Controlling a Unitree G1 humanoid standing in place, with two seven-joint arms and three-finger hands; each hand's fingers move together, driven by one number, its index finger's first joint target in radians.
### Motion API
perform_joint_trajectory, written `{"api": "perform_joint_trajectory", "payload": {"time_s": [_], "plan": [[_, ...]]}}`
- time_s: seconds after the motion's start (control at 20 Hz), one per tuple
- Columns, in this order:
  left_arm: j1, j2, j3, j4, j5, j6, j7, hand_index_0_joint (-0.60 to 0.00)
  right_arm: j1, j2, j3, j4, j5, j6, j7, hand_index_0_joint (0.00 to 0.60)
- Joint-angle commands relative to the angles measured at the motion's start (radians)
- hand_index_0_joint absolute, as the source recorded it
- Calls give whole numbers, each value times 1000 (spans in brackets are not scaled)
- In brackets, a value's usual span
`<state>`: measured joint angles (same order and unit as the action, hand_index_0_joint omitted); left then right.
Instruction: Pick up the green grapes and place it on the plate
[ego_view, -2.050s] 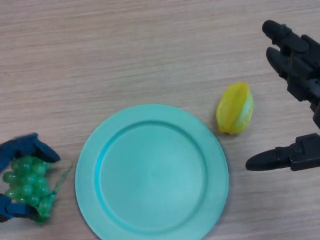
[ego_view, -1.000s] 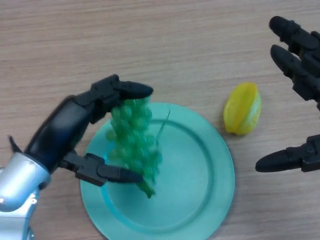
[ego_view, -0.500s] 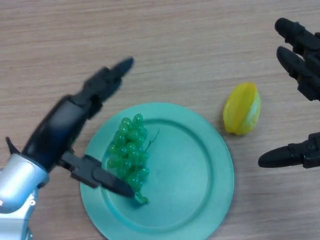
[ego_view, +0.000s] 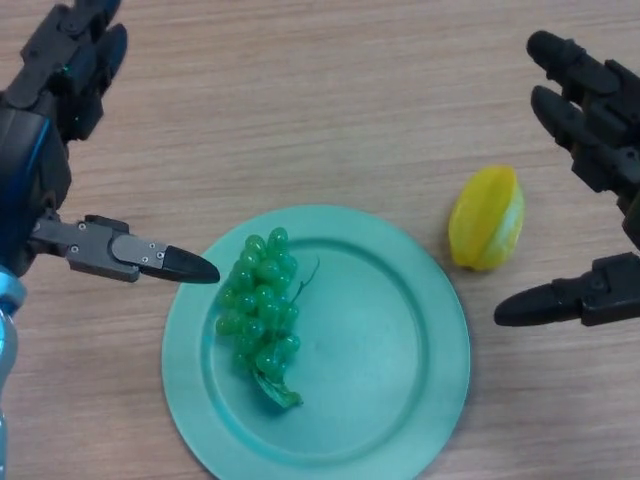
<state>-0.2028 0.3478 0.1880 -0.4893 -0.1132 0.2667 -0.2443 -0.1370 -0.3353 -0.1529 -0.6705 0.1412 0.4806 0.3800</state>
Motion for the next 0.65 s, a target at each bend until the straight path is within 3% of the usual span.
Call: {"api": "perform_joint_trajectory", "payload": {"time_s": [0.05, 0.4, 0.65], "plan": [[-31, 53, 72, -54, -49, -79, 21, 0, -34, -18, -46, -28, 8, -148, -26, 0], [-10, 38, 70, -76, -34, -69, 40, 0, -8, 8, -25, -34, 16, -145, -30, 0], [-8, 38, 60, -109, -28, -35, -1, 0, -11, 6, -22, -58, 48, -117, -40, 0]]}}
